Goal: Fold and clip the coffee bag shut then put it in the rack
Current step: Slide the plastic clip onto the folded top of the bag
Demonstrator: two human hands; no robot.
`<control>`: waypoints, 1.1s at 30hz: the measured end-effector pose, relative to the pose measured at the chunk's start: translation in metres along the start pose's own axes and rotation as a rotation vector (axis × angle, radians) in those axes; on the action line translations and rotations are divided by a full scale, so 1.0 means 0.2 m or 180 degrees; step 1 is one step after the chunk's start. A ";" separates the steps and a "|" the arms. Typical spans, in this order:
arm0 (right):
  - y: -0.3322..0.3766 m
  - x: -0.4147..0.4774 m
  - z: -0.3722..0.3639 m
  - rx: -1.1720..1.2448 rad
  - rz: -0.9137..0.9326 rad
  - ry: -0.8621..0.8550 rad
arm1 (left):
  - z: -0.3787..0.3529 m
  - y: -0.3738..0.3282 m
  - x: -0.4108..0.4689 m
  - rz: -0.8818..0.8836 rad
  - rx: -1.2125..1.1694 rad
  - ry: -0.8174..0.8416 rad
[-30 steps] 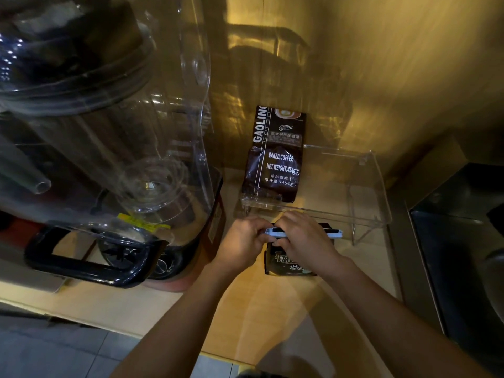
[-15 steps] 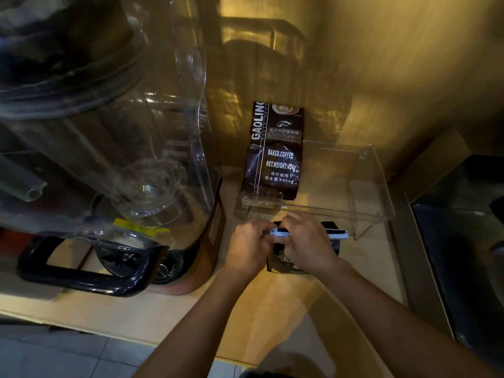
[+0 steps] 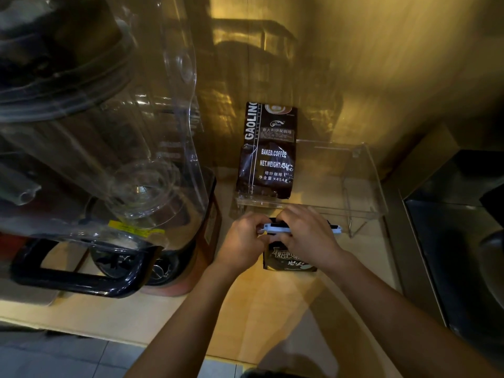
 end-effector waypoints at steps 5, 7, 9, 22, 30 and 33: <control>-0.08 -0.06 0.04 0.0144 -0.0054 0.0006 | -0.01 -0.02 0.01 -0.0097 0.0162 0.0124; -0.14 -0.08 0.06 0.0221 -0.0165 0.0032 | -0.02 -0.04 0.01 -0.0160 0.0379 0.0070; -0.16 -0.10 0.05 0.0220 -0.0176 0.0120 | -0.04 -0.07 0.02 -0.0257 0.0660 0.0076; -0.22 -0.13 0.04 0.0179 -0.0057 0.0056 | -0.12 -0.18 0.09 -0.0483 0.1459 0.0028; -0.27 -0.17 0.06 0.0230 -0.0063 0.0072 | -0.18 -0.28 0.13 -0.0690 0.1876 0.0143; -0.24 -0.18 0.06 0.0256 -0.0003 -0.0070 | -0.22 -0.34 0.15 -0.0835 0.1988 0.0166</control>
Point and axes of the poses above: each hand's wrist, its own x-axis towards the middle knuckle, its own z-axis out of the back of the hand, y = z × x, the point moved 7 cm from there along x, towards the middle knuckle, and after that the axes turned 14 degrees about y, right-handed, at the moved point
